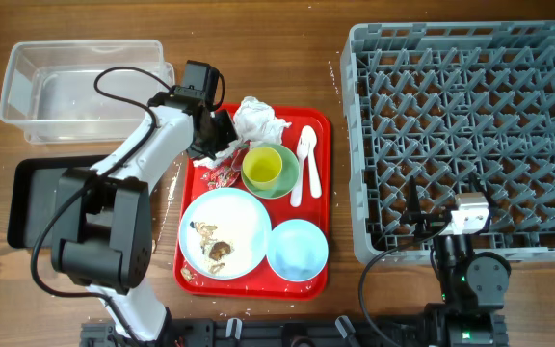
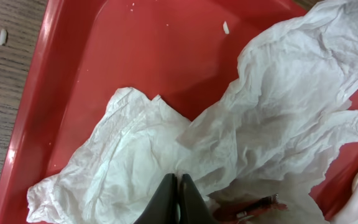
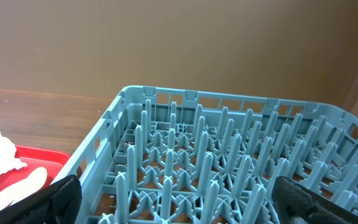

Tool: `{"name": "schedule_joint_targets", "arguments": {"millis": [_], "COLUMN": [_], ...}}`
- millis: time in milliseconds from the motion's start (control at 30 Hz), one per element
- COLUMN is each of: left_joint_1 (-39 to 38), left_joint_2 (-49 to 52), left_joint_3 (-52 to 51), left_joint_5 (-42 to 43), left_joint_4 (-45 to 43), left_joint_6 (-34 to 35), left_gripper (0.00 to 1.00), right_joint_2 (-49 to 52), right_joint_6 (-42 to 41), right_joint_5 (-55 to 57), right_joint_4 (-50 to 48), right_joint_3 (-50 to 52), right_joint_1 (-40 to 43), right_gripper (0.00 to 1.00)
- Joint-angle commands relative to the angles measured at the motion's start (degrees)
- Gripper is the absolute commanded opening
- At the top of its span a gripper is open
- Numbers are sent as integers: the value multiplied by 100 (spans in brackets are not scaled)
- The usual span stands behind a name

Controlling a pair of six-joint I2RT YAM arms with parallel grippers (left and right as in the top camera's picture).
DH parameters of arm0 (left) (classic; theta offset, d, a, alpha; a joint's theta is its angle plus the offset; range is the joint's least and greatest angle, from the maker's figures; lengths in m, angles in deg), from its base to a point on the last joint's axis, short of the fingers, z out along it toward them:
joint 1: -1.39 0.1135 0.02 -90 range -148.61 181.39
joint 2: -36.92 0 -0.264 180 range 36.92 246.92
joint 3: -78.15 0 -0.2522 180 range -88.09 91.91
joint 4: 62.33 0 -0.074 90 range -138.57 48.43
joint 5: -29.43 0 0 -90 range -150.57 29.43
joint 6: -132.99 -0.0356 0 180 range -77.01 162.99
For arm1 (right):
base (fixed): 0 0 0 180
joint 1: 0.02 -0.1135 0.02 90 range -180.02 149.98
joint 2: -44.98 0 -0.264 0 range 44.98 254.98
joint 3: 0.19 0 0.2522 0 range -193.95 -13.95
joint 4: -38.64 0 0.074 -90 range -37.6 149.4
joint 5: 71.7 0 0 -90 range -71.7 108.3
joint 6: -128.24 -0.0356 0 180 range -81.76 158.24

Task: Sort waste into correct bins and load items into the dishwasher rack
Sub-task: 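Grasp the crumpled white tissue with the left gripper, then carry the tissue left and drop it into the clear plastic bin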

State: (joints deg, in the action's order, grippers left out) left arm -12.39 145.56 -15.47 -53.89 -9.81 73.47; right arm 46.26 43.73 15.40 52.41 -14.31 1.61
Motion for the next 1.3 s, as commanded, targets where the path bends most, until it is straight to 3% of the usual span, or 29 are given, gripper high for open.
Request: {"name": "schedule_joint_targets", "arguments": {"millis": [0,300,500,1100,1267], "left_joint_1": [11,13,17,17,192], "left_joint_2": [-549,-1530,-1858,-3285,-3493], "left_joint_3": [92,92,92,92,90], "left_joint_5": [-76,-55,-361,-3530,-3574], "left_joint_4": [46,409,136,-1779,-2061], "left_joint_6": [-20,22,20,-9,-24], "left_gripper": [4,4,4,4,4], "right_joint_2": [-26,-26,-26,-26,-26], "right_joint_6": [52,50,50,50,52], "right_joint_5": [72,72,72,72,72], "right_joint_4": [-15,-15,-15,-15,-15], "right_joint_3": [4,4,4,4,4], "right_joint_1": [33,33,33,33,33], "right_gripper": [100,100,100,100,100]}}
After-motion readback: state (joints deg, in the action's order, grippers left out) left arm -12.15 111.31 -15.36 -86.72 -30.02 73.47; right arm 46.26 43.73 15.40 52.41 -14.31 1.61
